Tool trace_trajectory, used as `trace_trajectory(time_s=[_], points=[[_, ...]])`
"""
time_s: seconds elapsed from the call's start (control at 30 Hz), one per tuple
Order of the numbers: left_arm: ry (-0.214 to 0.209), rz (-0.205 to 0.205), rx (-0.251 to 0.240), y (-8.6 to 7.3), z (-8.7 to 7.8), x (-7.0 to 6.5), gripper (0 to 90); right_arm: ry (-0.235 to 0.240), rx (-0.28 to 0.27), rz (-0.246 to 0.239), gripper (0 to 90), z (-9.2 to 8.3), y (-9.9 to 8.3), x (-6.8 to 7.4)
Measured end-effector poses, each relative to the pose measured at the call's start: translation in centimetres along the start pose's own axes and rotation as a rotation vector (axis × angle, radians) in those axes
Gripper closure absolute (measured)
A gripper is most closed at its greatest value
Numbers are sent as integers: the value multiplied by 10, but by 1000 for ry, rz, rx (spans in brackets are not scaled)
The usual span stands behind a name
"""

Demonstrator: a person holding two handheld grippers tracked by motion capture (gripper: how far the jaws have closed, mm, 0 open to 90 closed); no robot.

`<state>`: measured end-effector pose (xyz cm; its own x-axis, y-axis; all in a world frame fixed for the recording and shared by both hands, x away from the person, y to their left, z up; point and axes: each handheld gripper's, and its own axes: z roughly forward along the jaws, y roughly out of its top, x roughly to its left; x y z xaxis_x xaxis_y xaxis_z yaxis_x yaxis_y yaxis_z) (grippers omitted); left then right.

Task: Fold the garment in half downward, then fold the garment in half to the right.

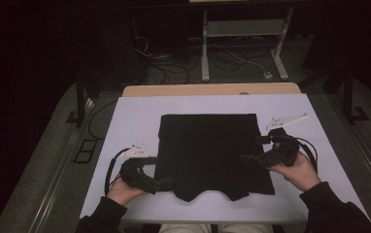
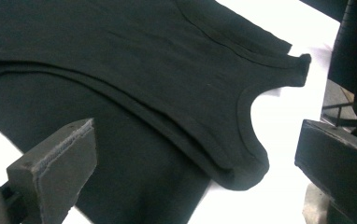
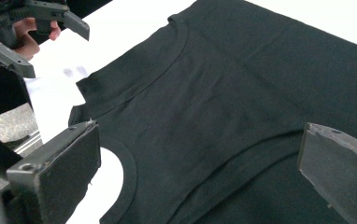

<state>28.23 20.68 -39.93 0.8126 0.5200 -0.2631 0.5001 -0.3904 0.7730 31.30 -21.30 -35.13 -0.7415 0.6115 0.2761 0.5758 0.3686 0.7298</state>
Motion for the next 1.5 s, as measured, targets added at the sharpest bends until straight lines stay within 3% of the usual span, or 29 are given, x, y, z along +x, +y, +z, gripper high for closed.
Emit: trace_trajectory(time_s=[0.3, 0.9, 1.5], points=[[32, -11, 12, -8, -7, 8, 0, -8, 6, -16, 0, 12, 18, -2], [98, -7, 24, -21, -13, 14, 0, -37, 5, -13, 0, 31, 28, -15], [138, 3, 67, -36, -14, 16, 0, -48, 15, -52, 0, 61, 69, -23]])
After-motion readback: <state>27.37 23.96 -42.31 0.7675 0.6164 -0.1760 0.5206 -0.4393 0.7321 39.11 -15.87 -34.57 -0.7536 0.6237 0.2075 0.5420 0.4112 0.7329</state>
